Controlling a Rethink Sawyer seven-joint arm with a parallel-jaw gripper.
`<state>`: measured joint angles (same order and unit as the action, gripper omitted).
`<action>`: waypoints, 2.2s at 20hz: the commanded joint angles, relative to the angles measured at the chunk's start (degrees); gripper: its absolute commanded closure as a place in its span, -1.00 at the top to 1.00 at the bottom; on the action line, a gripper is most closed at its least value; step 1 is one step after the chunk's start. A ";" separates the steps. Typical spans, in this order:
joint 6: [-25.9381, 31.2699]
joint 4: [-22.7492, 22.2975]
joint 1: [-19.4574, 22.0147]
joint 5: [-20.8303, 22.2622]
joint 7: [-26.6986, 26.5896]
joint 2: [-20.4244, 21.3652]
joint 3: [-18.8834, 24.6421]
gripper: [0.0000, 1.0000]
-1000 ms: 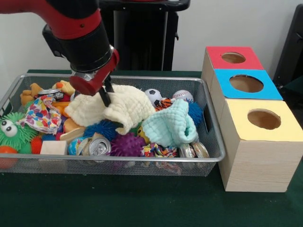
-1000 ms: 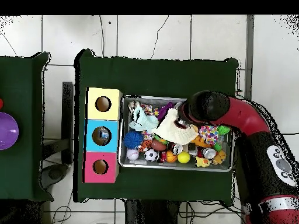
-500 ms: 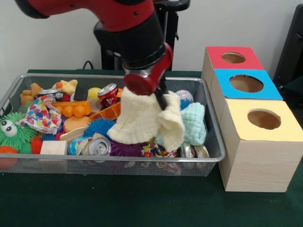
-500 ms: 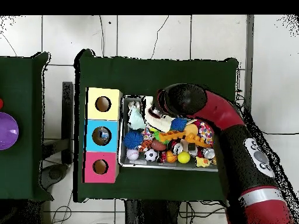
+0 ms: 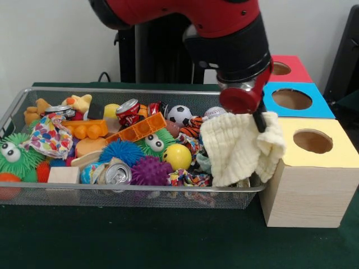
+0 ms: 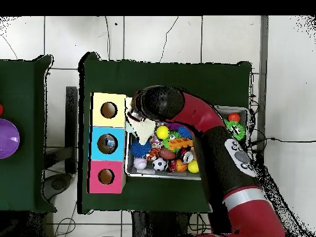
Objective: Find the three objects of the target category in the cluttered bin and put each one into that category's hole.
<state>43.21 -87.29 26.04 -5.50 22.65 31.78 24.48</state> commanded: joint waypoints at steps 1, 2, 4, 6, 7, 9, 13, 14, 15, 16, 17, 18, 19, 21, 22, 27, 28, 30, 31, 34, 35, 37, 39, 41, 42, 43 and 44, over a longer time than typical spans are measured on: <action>-4.53 -2.81 0.42 -1.75 16.28 -3.38 -0.81 -1.00; -4.48 -2.50 0.58 -1.39 15.56 -3.67 -0.96 -1.00; -4.73 -2.19 1.25 -0.49 14.01 -4.39 -1.13 -1.00; -4.87 -1.88 1.86 -0.09 13.01 -5.09 -1.12 -1.00; -5.16 -2.00 2.36 0.16 12.42 -5.48 -1.04 -1.00; -5.32 -2.15 2.98 0.60 11.57 -5.74 -0.85 -1.00; -4.10 -1.73 3.95 1.71 10.42 -6.01 -1.49 -1.00; -3.63 -1.53 4.11 2.06 10.16 -6.02 -1.76 -1.00; -1.98 -0.55 4.03 3.11 9.66 -6.09 -3.01 -1.00; -0.95 0.00 3.94 3.80 9.29 -6.10 -3.73 -1.00; 1.00 0.96 4.01 5.45 7.41 -6.09 -4.60 -1.00; 2.05 1.45 3.95 6.20 6.76 -6.01 -5.23 -1.00; 4.31 2.75 3.14 7.71 6.76 -6.03 -7.18 -1.00; 6.25 3.65 2.87 9.13 6.75 -5.90 -8.65 -1.00; 6.95 3.92 2.99 9.87 6.25 -5.84 -8.92 -1.00; 8.84 5.23 3.51 13.51 4.43 -6.20 -9.88 -1.00; 8.82 5.33 3.64 13.98 4.60 -6.36 -10.07 -1.00; 8.70 5.32 3.89 14.78 4.88 -6.53 -10.28 -1.00; 8.40 5.29 4.13 15.02 4.76 -6.82 -10.07 -1.00; 7.81 4.74 4.47 15.33 4.93 -7.02 -9.46 -1.00; 7.58 4.79 4.27 15.01 5.53 -7.17 -8.99 -1.00; 7.32 4.66 4.23 14.93 6.43 -7.17 -8.95 -1.00; 7.10 4.80 3.77 14.58 8.69 -7.23 -9.63 1.00; 6.55 3.51 5.03 14.32 5.81 -6.35 -7.52 1.00; 7.67 3.30 4.81 14.23 6.62 -5.65 -8.31 1.00; 10.10 3.18 4.34 14.20 8.49 -4.16 -10.27 1.00; 10.44 2.71 4.59 14.28 8.36 -3.25 -10.54 1.00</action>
<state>46.93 -83.71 29.57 7.22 22.77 27.65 15.50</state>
